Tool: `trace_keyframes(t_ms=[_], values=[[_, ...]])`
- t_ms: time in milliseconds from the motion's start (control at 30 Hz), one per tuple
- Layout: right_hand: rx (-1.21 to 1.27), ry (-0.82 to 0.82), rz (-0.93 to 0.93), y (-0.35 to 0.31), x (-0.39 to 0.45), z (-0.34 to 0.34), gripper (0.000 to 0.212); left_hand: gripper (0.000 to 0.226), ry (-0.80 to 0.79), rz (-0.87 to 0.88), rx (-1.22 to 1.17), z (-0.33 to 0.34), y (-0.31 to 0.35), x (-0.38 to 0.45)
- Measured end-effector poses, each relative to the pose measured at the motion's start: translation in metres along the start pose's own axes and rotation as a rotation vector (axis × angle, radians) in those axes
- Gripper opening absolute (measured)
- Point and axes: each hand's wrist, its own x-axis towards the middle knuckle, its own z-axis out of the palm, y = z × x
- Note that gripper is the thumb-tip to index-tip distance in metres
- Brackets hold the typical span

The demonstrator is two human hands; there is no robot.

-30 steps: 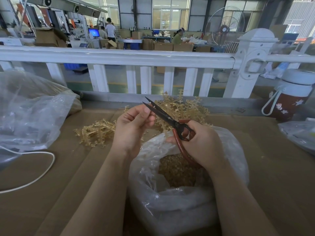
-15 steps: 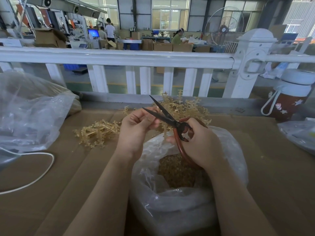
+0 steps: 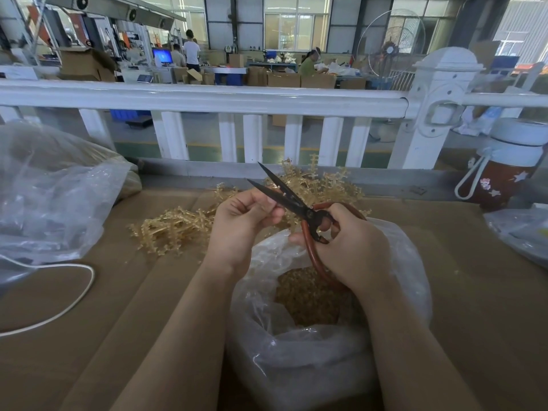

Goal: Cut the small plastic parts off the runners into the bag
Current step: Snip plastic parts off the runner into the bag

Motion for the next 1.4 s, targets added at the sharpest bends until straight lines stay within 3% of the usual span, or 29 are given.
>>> trace_keyframes(t_ms=[233, 467, 767, 1100, 1400], values=[[0.013, 0.014, -0.01, 0.0013, -0.0007, 0.0002, 0.067, 0.016, -0.032, -0.022, -0.062, -0.001, -0.0006, 0.001], [0.049, 0.03, -0.027, 0.0032, -0.0018, 0.0018, 0.044, 0.012, -0.042, 0.009, -0.04, -0.0016, 0.0013, 0.0002], [0.049, 0.018, 0.0, 0.0044, -0.0005, 0.0015, 0.07, 0.011, -0.007, 0.125, 0.122, 0.0046, 0.0014, -0.0006], [0.071, 0.004, 0.017, 0.0008, -0.0006, -0.0008, 0.061, 0.018, -0.037, 0.152, 0.182, 0.0075, 0.0044, -0.0023], [0.069, 0.001, 0.019, 0.0004, -0.0004, -0.0007, 0.068, 0.021, -0.05, 0.15, 0.184, 0.0072, 0.0054, -0.0035]])
